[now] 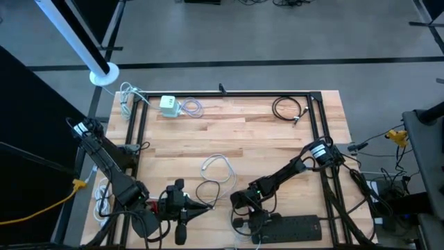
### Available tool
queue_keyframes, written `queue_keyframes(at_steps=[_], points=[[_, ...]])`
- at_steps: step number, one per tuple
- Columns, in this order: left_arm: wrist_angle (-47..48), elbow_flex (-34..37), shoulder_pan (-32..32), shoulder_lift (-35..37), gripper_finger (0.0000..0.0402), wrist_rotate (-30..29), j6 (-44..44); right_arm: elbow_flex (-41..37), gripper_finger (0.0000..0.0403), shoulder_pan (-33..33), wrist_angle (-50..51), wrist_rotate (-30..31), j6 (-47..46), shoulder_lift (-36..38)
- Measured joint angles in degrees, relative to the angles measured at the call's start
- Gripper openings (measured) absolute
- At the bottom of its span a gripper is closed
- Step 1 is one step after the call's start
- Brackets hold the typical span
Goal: Insert USB
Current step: Insert the white charger cable into the black outlet extension
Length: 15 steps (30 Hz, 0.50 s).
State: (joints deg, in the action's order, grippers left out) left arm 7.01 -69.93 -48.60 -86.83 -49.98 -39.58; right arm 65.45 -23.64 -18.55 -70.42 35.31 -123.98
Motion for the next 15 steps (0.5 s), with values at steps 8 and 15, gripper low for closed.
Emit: queue_keyframes(at_steps=[8, 15], points=[[-0.02, 0.00, 0.00, 0.00, 0.0027, 0.00, 0.01, -0.13, 0.0000, 0.00, -3.87, 0.53, -3.18, 0.00], [-0.02, 0.00, 0.00, 0.00, 0.0027, 0.00, 0.03, 0.39, 0.0000, 0.06, -4.10, 0.73, -3.91, 0.00]])
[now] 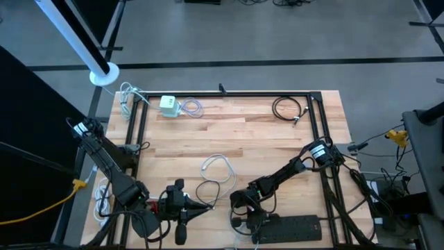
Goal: Insert USB
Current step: Insert the white charger cable into the black outlet extension
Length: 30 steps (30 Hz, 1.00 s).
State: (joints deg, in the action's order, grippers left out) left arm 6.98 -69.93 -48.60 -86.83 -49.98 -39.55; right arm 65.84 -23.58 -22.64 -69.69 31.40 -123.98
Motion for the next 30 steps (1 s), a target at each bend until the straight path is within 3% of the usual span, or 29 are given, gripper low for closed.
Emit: queue_keyframes(at_steps=[26, 30], points=[[0.02, 0.00, 0.00, 0.00, 0.0027, 0.00, 0.00, -4.28, 0.0000, 2.48, -0.47, 0.18, 2.28, 0.31], [0.20, 0.00, 0.00, 0.00, 0.0027, 0.00, 0.00, -3.99, 0.0000, 2.48, -0.46, 0.31, -2.15, 0.31]])
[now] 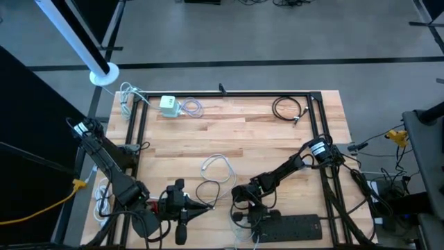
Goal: Insert USB
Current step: Insert the white charger cable into the black outlet extension, then insert the black charger cable into the black outlet extension
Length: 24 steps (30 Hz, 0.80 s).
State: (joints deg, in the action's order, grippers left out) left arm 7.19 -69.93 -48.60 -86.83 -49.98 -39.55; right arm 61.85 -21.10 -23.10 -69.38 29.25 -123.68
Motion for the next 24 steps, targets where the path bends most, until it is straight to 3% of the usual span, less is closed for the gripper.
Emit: queue_keyframes(at_steps=[5, 13, 17, 24], points=[[0.76, 0.00, 0.00, 0.00, 0.0027, 0.00, 0.00, 1.35, 0.0000, -0.02, 0.59, 0.45, -9.23, -0.02], [0.82, 0.00, 0.00, 0.00, 0.0027, 0.00, -0.23, 1.58, 0.0008, -0.26, 0.89, 1.41, -7.64, 2.00], [0.82, 0.00, -0.07, 0.00, 0.0027, 0.00, -0.39, 1.61, 0.0040, -0.36, 0.96, 1.64, -8.56, 2.10], [1.06, 0.00, -0.09, 0.00, 0.0027, 0.02, -0.81, 1.61, 0.0135, -0.37, 6.04, 5.33, -7.20, 2.94]])
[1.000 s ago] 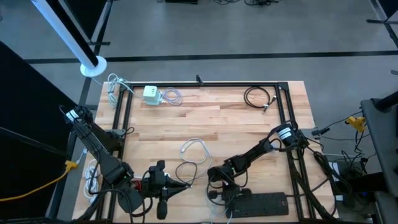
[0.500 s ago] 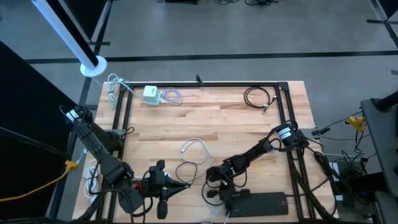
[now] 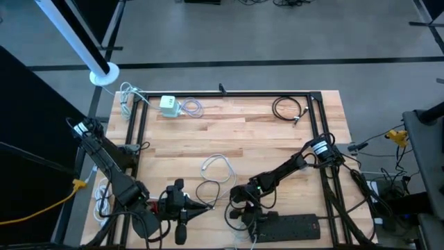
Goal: Insert USB
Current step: Insert the black charger cable into the black outlet extension
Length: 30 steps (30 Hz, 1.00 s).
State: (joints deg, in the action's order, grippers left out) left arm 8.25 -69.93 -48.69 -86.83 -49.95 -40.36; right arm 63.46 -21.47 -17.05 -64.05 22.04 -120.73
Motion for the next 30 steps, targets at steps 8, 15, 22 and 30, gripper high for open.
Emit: queue_keyframes(at_steps=[8, 15, 22, 30], points=[[0.37, 0.00, 0.04, 0.00, 0.0025, 0.00, -15.51, 0.00, 0.0210, -0.02, 21.20, 10.52, 11.40, 10.31], [0.31, 0.00, 0.04, 0.00, 0.0025, 0.00, -19.76, 0.00, 0.0224, 0.02, 38.74, 24.63, 13.62, 21.06], [-0.28, -0.02, 0.09, 0.14, 0.0025, 0.21, -17.89, 0.00, 0.0209, 0.13, 49.87, 35.29, -3.65, 31.88], [-0.30, -0.02, 2.39, 2.92, 0.0025, -0.05, -12.61, 0.00, 0.0206, 0.13, 62.40, 47.58, -37.09, 41.71]])
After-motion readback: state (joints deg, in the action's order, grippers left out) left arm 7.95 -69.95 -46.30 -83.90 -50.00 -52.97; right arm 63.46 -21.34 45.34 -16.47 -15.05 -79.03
